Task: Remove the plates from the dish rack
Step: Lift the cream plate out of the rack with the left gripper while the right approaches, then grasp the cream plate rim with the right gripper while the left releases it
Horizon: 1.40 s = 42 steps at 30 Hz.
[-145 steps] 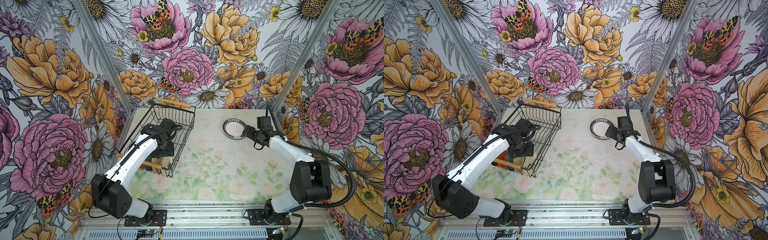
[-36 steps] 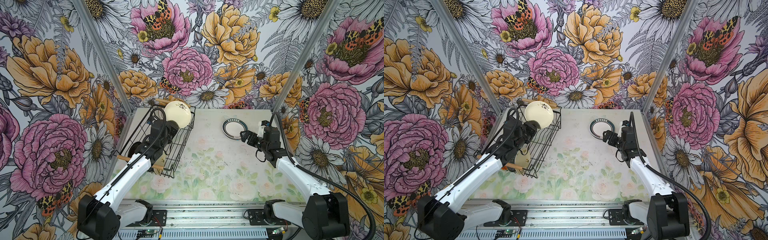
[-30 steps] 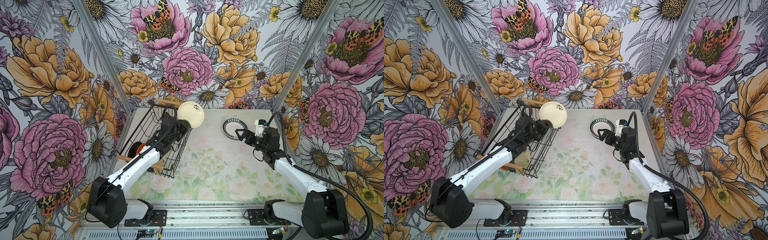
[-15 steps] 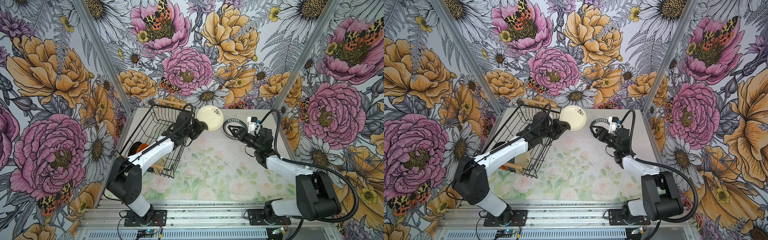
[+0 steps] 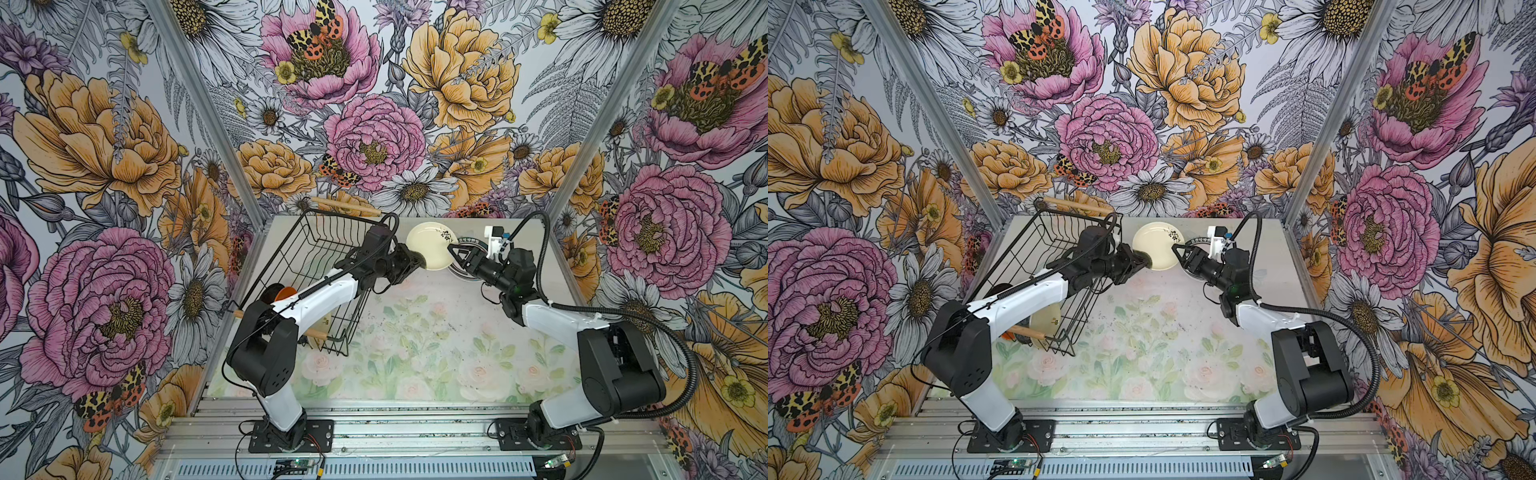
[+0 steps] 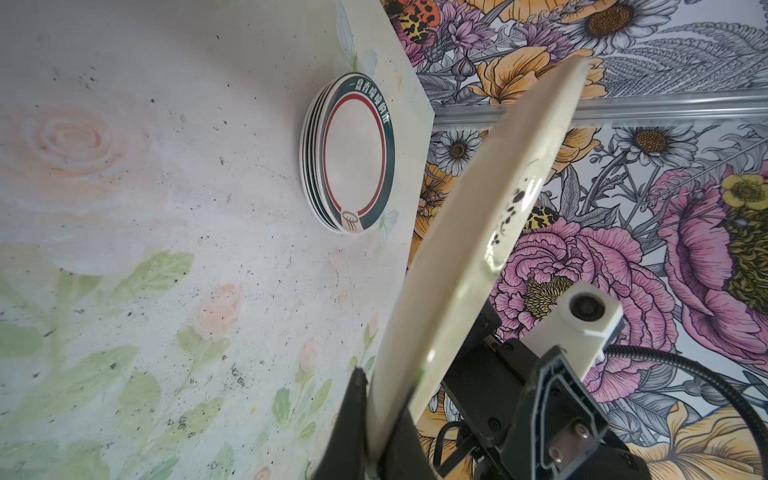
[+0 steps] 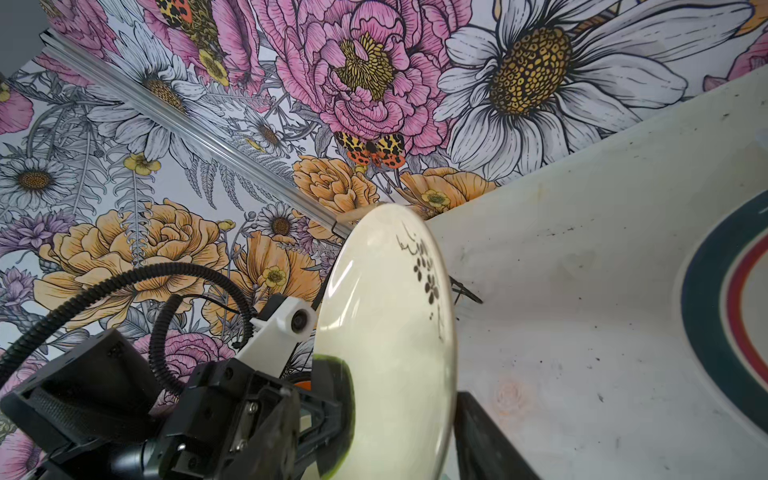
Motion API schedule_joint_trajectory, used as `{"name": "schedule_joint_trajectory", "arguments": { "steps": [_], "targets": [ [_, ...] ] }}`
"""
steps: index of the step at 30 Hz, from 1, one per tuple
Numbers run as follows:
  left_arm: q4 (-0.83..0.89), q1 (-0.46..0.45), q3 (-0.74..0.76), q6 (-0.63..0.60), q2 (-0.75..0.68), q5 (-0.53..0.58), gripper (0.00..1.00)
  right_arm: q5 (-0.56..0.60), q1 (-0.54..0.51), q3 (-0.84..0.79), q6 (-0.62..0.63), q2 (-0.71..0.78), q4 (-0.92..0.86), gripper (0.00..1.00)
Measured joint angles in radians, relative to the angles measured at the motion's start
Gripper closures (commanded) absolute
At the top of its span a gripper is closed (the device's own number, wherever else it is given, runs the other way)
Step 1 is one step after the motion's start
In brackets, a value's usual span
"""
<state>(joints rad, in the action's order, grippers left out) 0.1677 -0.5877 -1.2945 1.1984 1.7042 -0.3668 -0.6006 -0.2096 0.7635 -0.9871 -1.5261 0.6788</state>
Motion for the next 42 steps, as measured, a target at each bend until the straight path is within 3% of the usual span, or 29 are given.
{"name": "schedule_joint_trajectory", "arguments": {
  "steps": [10,14,18,21,27,33,38,40,41,42],
  "targets": [
    [-0.016,-0.002,0.0,0.0,0.006,-0.025,1.0,0.001,-0.006,0.034,-0.024,-0.057,0.011,0.73],
    [-0.018,-0.002,-0.004,-0.024,0.007,-0.036,1.0,0.014,-0.005,0.037,-0.049,-0.061,0.006,0.98],
    [-0.008,-0.002,-0.024,-0.047,0.02,-0.055,0.99,0.022,0.001,0.045,-0.065,-0.061,0.004,1.0],
    [-0.007,-0.002,-0.04,-0.054,0.034,-0.066,0.86,0.025,0.006,0.046,-0.071,-0.061,0.007,1.0],
    [-0.007,-0.017,-0.059,-0.07,0.056,-0.083,0.43,-0.014,-0.014,0.061,-0.044,-0.061,0.003,1.0],
    [0.019,-0.018,-0.067,-0.124,0.045,-0.087,0.31,-0.048,0.003,0.17,0.06,-0.063,-0.1,1.0],
    [0.105,-0.02,-0.069,-0.221,-0.026,-0.074,0.25,-0.086,0.027,0.362,0.266,-0.063,-0.294,1.0],
    [0.171,-0.024,-0.069,-0.28,-0.073,-0.058,0.15,-0.083,0.04,0.436,0.352,-0.061,-0.352,1.0],
    [0.208,-0.024,-0.069,-0.312,-0.1,-0.042,0.01,-0.076,0.045,0.473,0.4,-0.06,-0.388,1.0],
    [0.242,-0.024,-0.069,-0.338,-0.125,-0.028,0.01,-0.066,0.048,0.503,0.445,-0.056,-0.422,1.0]
  ]
}}
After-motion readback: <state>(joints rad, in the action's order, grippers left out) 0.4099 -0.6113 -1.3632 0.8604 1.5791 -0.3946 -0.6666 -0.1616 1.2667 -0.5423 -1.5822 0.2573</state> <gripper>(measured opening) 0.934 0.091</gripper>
